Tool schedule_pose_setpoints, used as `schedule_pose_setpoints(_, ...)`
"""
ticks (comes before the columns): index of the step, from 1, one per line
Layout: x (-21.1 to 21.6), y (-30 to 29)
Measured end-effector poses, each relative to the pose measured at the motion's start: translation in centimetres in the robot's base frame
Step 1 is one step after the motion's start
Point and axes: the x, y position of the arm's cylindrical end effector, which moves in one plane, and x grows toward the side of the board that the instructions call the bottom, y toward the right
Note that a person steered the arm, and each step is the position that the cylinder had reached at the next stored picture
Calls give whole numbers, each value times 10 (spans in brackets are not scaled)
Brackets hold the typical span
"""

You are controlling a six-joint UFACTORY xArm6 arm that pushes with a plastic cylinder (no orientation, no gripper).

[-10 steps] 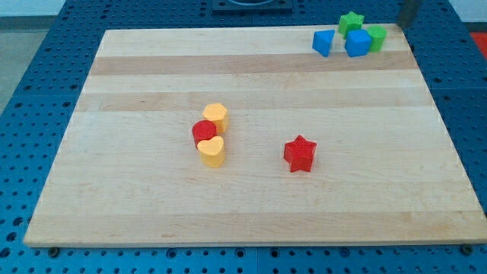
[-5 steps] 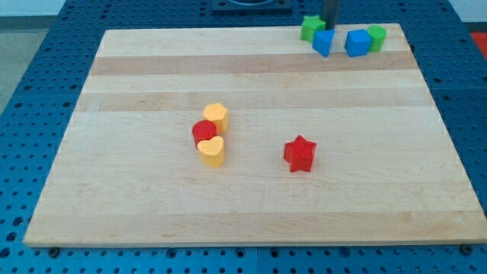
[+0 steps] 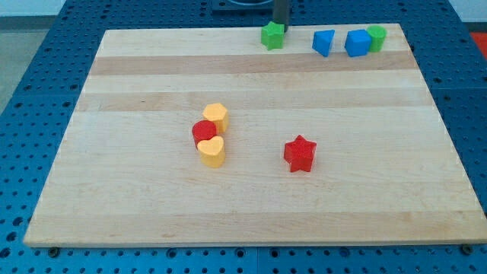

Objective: Place the green star above the red star

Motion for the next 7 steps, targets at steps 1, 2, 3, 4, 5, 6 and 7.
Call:
schedule_pose_setpoints(1, 1, -22)
schedule_pose_setpoints(2, 14, -24)
schedule_pose_setpoints(3, 31, -17)
schedule_pose_setpoints(4, 47, -15)
schedule_pose_setpoints(5, 69, -9)
schedule_pose_setpoints(6, 86, -1)
schedule_pose_setpoints(7, 102, 0)
